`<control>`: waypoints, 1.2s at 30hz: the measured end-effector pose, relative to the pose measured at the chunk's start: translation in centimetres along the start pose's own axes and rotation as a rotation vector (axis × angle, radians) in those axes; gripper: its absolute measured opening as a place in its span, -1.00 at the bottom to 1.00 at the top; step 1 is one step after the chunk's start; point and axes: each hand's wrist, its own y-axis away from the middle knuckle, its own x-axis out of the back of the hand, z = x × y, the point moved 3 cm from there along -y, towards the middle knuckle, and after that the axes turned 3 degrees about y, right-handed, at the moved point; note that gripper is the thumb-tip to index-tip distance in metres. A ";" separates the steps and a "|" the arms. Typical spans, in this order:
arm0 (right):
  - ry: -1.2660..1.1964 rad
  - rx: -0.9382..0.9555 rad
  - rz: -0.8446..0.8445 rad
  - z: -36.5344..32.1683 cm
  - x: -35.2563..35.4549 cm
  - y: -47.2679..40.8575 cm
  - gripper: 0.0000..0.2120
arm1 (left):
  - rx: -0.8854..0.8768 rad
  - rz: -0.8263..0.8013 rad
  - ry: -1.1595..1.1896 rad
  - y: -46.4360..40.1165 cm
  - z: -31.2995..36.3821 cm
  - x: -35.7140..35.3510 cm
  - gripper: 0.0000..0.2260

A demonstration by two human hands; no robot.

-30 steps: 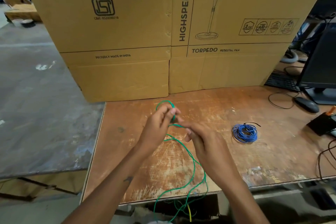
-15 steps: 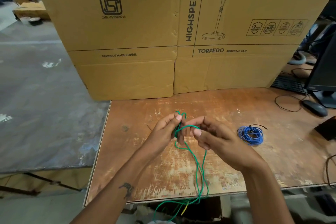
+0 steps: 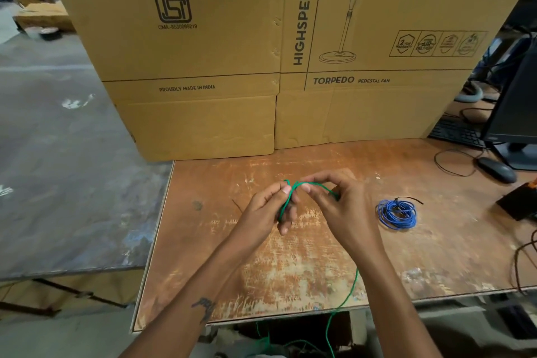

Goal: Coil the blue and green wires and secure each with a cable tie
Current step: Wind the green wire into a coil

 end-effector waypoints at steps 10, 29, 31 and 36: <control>-0.207 -0.099 -0.070 2.9 -2.4 -0.9 -0.92 | 0.024 -0.052 0.412 0.8 0.8 -1.2 -0.74; 0.031 0.049 -0.446 2.2 -6.5 8.4 -0.74 | -0.330 0.247 0.251 -3.1 7.3 -0.9 -0.78; 0.067 0.084 -0.432 0.9 -5.5 9.0 -0.83 | -0.334 0.267 0.094 -3.5 6.1 -0.2 -0.78; 0.263 0.204 -0.201 -2.3 -2.2 7.7 -0.64 | -0.199 0.068 -0.195 -2.9 1.7 0.8 -0.78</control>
